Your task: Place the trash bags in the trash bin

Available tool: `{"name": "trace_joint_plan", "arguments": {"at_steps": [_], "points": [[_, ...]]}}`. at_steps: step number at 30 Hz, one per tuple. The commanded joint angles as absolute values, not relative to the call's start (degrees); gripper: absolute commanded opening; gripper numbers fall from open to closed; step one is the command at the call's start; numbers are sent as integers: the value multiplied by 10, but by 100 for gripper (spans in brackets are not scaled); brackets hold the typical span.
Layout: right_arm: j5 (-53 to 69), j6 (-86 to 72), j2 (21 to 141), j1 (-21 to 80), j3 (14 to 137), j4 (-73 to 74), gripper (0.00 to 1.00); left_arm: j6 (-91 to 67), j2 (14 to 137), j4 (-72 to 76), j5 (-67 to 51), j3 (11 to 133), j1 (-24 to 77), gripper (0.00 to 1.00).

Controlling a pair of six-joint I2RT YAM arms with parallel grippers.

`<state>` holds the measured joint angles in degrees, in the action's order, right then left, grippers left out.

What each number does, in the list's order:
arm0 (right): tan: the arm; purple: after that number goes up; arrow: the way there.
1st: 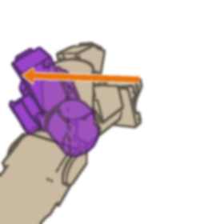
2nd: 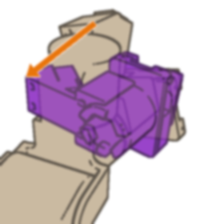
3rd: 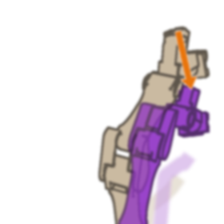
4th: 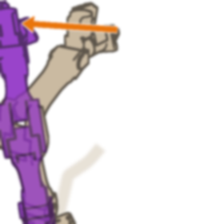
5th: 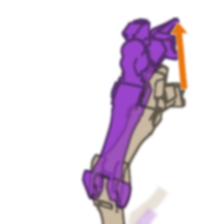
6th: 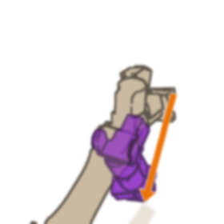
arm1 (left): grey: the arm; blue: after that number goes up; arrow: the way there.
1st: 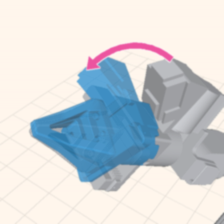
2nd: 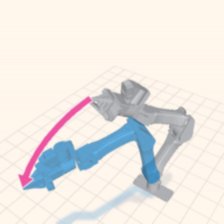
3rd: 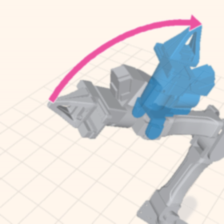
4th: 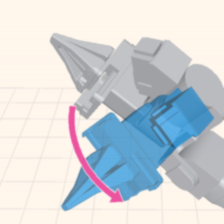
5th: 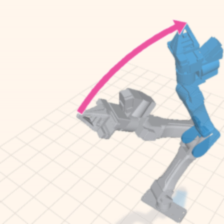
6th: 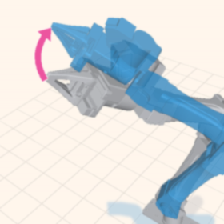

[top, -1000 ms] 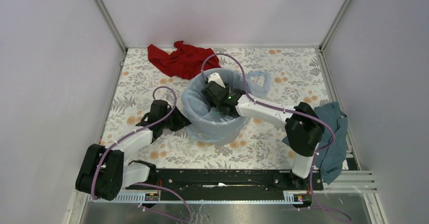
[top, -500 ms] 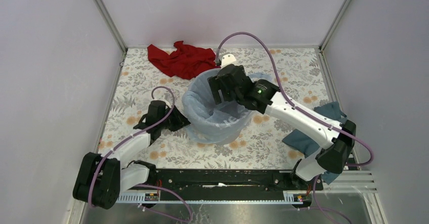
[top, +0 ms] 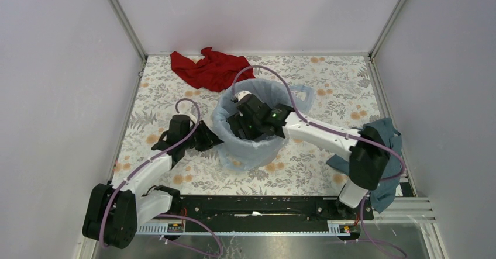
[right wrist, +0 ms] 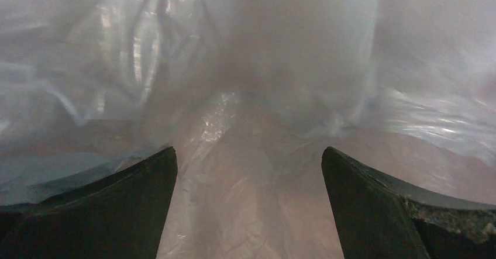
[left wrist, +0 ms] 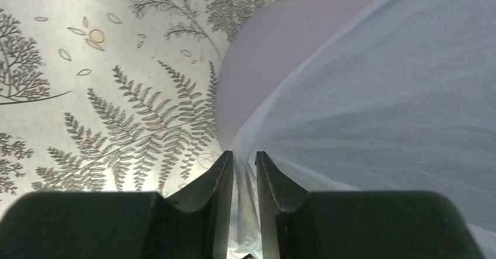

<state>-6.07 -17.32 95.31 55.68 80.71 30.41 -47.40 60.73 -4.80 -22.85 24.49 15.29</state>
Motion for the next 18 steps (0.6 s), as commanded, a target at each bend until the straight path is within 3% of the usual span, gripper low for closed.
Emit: {"name": "trace_joint_plan", "arguments": {"at_steps": [1,10,18], "points": [[-61,-198,989,557,776,232,100,-480,584,-45,-255,284,155,26],[-84,-209,1046,544,775,207,100,-471,596,-47,-279,295,155,30],[-73,-181,1018,544,781,242,100,-422,569,-126,-239,347,155,34]]}}
